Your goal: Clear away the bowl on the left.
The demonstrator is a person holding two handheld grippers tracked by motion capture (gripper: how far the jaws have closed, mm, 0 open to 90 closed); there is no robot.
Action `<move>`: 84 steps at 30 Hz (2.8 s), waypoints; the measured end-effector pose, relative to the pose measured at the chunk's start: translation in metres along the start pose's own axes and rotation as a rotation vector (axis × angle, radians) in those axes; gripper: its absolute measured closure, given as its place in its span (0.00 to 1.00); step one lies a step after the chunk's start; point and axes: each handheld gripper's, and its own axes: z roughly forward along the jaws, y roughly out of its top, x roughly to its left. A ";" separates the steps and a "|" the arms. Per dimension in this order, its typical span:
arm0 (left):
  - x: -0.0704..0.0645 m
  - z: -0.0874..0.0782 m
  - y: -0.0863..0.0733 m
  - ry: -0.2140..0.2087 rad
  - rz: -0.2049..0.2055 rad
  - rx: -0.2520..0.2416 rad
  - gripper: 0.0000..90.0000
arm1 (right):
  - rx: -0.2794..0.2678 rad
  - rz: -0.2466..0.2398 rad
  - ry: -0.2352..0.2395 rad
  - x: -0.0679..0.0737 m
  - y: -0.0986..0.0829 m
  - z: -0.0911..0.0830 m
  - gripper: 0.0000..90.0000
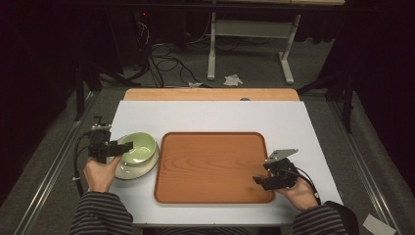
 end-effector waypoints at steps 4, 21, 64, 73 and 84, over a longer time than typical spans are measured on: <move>0.001 0.006 -0.001 0.007 -0.013 0.043 0.43 | -0.003 -0.001 -0.004 0.000 0.000 0.000 0.40; 0.003 0.022 -0.002 0.008 -0.038 0.144 0.61 | 0.001 -0.007 -0.001 0.001 0.000 0.001 0.40; 0.015 0.023 -0.004 -0.046 -0.137 0.132 0.92 | 0.001 -0.007 -0.001 0.002 0.000 0.001 0.40; 0.016 0.019 -0.004 -0.036 -0.126 0.126 0.92 | 0.000 -0.005 0.000 0.001 0.000 0.001 0.40; 0.016 0.004 -0.001 -0.066 -0.141 0.055 0.92 | -0.001 -0.005 0.000 0.001 0.000 0.001 0.40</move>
